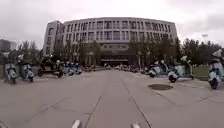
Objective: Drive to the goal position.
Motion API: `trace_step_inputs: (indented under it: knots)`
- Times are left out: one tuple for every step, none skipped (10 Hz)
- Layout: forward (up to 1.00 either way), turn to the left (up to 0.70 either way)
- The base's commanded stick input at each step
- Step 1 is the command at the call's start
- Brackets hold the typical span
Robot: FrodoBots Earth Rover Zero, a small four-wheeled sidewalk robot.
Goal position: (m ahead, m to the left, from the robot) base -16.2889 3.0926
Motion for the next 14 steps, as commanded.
trace_step_inputs:
  knots:
    - [1.00,0.00]
    - [1.00,0.00]
    - [1.00,0.00]
    - [1.00,0.00]
    - [1.00,0.00]
    - [1.00,-0.05]
    - [1.00,-0.10]
    - [1.00,-0.04]
    - [1.00,0.00]
    - [1.00,0.00]
    - [1.00,0.00]
    - [1.00,0.00]
    - [1.00,-0.07]
    - [0.64,-0.02]
